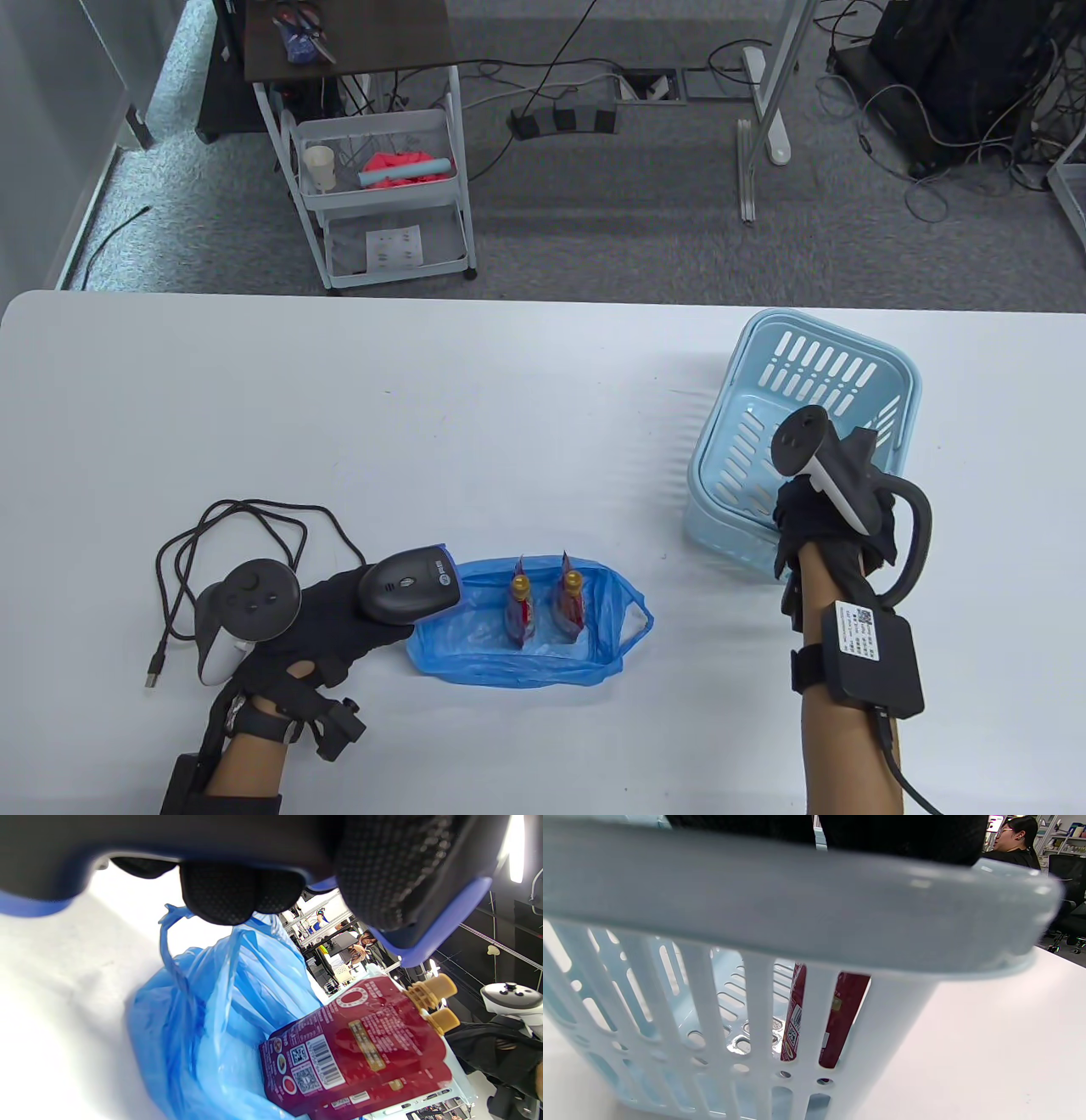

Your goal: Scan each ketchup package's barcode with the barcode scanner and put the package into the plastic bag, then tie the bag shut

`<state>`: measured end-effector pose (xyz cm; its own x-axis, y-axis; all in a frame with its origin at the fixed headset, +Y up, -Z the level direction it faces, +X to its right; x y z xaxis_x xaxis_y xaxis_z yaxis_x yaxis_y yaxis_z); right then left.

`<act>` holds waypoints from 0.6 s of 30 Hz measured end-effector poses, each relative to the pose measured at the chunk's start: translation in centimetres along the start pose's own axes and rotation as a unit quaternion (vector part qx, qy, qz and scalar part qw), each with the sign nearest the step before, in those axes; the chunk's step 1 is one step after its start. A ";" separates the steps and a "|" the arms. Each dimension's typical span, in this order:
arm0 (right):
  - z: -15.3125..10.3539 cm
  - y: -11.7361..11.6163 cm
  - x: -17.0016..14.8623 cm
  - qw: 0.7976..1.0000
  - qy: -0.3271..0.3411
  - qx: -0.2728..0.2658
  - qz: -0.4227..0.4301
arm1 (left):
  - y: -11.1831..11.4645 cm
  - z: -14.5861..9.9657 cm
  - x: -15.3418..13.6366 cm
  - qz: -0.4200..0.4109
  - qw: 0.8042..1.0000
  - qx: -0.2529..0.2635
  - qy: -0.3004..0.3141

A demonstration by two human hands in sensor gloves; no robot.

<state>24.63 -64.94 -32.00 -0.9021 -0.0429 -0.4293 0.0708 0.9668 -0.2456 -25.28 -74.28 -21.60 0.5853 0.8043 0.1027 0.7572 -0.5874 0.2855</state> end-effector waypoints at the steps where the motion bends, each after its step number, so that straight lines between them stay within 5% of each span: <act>1: 0.1 -0.1 0.0 1.000 0.000 0.005 0.005 | 0.0 0.0 0.0 0.000 1.000 0.000 0.000; 18: 0.7 -0.5 -0.7 1.000 -0.011 0.026 0.010 | -0.1 0.0 -0.1 -0.003 1.000 0.002 -0.003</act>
<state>25.57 -65.61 -32.17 -0.8905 -0.0292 -0.4541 0.1116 0.9534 -0.2804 -25.44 -74.29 -21.60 0.5824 0.8071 0.0964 0.7617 -0.5833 0.2820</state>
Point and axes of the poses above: the tracker on the back of each hand, its own x axis roughly to the thumb side, its own z axis roughly from the wrist to the fingertips, y = z × x, the point moved 2 cm from there along z, roughly from the wrist to the fingertips, and after that the axes turned 2 degrees about -y, right-handed, at the moved point
